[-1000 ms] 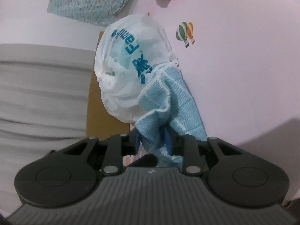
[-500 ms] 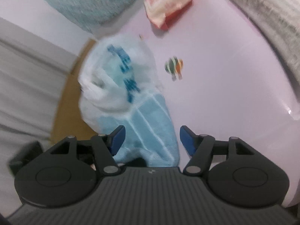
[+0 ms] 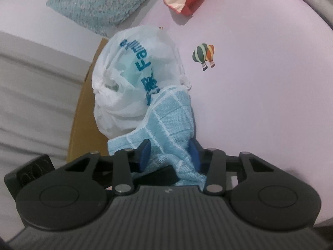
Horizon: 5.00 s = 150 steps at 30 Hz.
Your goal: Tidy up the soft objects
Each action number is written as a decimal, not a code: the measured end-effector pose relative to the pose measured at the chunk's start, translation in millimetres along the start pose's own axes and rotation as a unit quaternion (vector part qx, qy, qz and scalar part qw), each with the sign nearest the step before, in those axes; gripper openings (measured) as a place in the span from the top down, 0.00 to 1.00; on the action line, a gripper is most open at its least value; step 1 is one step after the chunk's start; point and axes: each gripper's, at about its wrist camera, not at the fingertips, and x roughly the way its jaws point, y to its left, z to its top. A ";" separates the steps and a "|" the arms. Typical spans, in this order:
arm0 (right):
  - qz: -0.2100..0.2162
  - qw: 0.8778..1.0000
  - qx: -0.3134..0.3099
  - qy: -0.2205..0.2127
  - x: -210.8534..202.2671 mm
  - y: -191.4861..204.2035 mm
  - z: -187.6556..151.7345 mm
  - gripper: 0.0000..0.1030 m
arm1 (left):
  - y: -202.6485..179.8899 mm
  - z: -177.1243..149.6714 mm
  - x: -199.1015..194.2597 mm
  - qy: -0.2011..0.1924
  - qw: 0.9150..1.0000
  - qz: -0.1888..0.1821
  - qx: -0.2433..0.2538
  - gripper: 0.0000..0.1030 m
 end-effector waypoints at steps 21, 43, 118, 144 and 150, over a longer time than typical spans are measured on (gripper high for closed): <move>0.009 0.986 -0.100 -0.132 -79.0 125.5 20.1 0.64 | -22.3 63.2 -97.5 -0.160 0.984 -0.070 0.012 0.65; 0.061 0.971 -0.230 0.011 94.8 326.8 -12.5 0.63 | 147.2 19.7 -236.9 -0.225 0.964 0.028 -0.142 0.64; -0.027 0.941 -0.326 -0.087 110.9 351.9 -5.1 0.14 | 224.4 -73.3 -352.1 -0.285 0.912 0.219 -0.201 0.00; -0.329 0.841 -0.306 -0.302 89.3 308.0 -171.9 0.01 | 176.5 -46.9 -283.6 -0.173 0.933 0.290 -0.127 0.00; -0.295 0.873 -0.273 -0.275 88.2 302.6 -178.1 0.01 | 175.1 -44.8 -277.6 -0.166 0.936 0.282 -0.129 0.00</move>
